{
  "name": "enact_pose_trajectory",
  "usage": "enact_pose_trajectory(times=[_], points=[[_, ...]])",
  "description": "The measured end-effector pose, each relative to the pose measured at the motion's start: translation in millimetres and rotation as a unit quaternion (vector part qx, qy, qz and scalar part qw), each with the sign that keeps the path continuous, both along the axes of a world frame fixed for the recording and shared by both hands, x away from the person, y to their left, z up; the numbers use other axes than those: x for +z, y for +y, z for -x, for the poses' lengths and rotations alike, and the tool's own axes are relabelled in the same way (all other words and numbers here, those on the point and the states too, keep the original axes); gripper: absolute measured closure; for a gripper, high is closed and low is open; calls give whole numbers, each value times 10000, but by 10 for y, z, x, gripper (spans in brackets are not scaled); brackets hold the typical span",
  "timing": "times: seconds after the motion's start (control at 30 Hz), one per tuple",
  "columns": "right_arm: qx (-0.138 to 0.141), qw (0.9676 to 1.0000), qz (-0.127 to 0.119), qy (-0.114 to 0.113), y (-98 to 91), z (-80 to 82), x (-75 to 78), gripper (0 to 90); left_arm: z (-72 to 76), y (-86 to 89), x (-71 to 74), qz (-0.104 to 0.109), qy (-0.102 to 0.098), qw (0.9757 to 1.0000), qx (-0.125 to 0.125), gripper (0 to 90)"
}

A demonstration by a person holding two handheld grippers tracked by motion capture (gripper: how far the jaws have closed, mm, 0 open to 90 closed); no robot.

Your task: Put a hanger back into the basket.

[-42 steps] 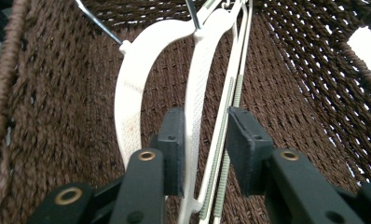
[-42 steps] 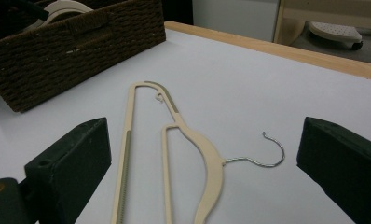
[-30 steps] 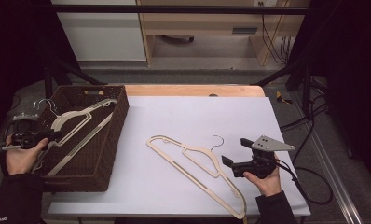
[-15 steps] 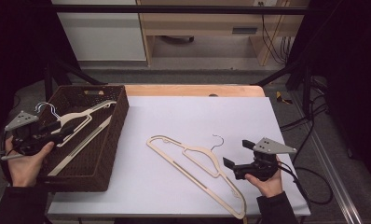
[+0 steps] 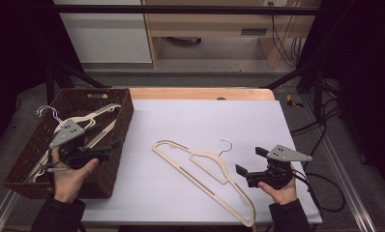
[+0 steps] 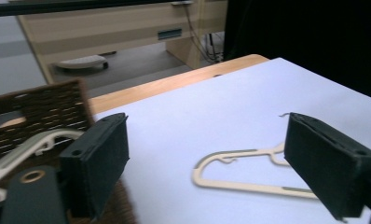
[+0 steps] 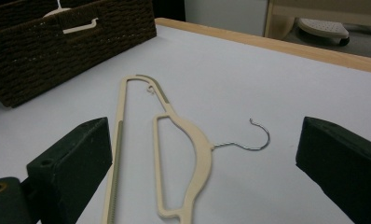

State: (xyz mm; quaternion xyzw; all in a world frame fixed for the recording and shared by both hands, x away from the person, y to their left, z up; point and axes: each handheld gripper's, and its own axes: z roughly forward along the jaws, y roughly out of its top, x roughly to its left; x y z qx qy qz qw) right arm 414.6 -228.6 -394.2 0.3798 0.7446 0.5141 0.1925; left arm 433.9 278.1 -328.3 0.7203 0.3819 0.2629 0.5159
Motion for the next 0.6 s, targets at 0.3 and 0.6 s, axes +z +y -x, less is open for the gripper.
enact_pose_trajectory(times=[0.3, 0.6], points=[[-31, 10000, -34, 65, -27, -10, -70, 39, -44, -508, -105, 2, 169, 9989, -438, 80], [-44, 10000, -39, 53, -78, 13, -98, 44, -157, -959, -268, -133, 388, 9956, -837, 85]])
